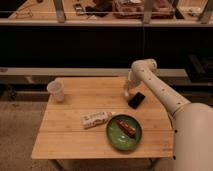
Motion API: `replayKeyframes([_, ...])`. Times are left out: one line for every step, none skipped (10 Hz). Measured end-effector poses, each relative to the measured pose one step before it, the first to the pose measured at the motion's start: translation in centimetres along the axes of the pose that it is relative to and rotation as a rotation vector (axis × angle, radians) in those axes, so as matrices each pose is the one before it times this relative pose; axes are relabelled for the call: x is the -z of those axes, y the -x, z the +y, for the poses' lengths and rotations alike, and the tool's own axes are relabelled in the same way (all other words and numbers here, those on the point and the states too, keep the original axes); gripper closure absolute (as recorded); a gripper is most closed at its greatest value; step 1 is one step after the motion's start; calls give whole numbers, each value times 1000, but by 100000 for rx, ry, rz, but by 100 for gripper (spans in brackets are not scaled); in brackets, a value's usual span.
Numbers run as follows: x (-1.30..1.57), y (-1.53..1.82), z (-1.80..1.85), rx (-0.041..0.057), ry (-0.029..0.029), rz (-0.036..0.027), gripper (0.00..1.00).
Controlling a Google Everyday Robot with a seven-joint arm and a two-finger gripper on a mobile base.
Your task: Wipe the white sponge on the table
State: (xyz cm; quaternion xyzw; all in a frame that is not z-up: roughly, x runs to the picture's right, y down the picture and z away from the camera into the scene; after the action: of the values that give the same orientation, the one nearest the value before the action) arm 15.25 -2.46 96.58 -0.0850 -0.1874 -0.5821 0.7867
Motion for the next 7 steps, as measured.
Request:
replayKeyframes([-784,-440,-939,1275,284,-995,100])
replayKeyframes([-858,-357,-1363,1895,-45,-1294,100])
replayKeyframes([-870,-256,-1691,2598,-233,-1471,100])
replayKeyframes([-695,-190,-1576,2725,-204,-1172,100])
replayKeyframes([-763,-7,-1914,3757,-209,-1409,100])
replayKeyframes([-865,342,-2399,4920,-716,-1994,100])
replayKeyframes([-594,449,-1543,3154,-909,-1707,100])
